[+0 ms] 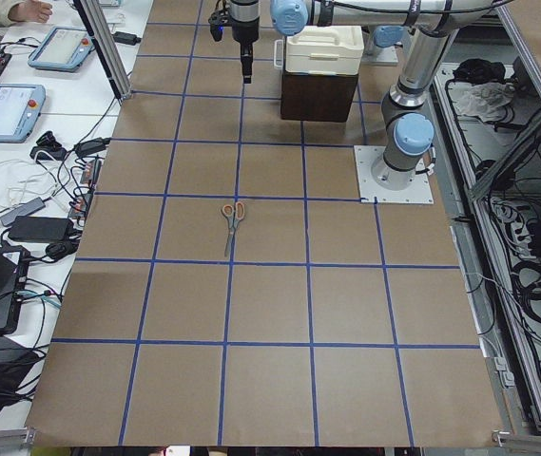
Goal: Place scissors in drawer with both arms
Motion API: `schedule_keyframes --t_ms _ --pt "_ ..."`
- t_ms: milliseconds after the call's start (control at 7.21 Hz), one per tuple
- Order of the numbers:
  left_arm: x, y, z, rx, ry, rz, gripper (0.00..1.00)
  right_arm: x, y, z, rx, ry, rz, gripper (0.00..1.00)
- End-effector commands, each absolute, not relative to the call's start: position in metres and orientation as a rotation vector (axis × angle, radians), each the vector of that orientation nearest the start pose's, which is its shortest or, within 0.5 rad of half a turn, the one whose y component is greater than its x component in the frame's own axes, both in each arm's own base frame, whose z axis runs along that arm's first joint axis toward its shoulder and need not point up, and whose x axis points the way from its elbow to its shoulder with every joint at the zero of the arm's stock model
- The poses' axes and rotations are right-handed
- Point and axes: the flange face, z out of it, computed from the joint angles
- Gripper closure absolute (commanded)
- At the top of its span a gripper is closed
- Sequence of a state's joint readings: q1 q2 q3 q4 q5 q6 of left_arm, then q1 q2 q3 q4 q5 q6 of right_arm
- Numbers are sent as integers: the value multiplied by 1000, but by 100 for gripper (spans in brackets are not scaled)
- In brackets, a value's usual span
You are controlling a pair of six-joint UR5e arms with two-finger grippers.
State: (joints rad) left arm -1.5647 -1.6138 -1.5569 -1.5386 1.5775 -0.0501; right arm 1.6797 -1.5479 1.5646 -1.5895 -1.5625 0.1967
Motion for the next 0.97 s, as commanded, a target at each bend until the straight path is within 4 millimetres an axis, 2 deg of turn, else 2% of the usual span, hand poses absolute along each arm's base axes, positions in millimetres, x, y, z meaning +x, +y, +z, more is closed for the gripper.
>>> schedule_keyframes --t_ms 0,139,277,555,693,832 --pt "-127 -507 480 -91 3133 0 0 188 -485 481 139 3131 2 0" --pt "-126 -511 474 -94 3154 22 0 189 -485 480 132 3128 5 0" --pt "-124 -516 479 -63 3144 -50 0 190 -485 473 149 3119 45 0" --pt "-108 -515 478 256 3053 -5 0 197 -500 442 134 3119 142 0" --pt "-99 -520 477 461 3021 -16 0 204 -516 411 123 3124 220 0" --pt "-81 -527 481 740 2946 -63 0 219 -522 389 49 3123 269 0"
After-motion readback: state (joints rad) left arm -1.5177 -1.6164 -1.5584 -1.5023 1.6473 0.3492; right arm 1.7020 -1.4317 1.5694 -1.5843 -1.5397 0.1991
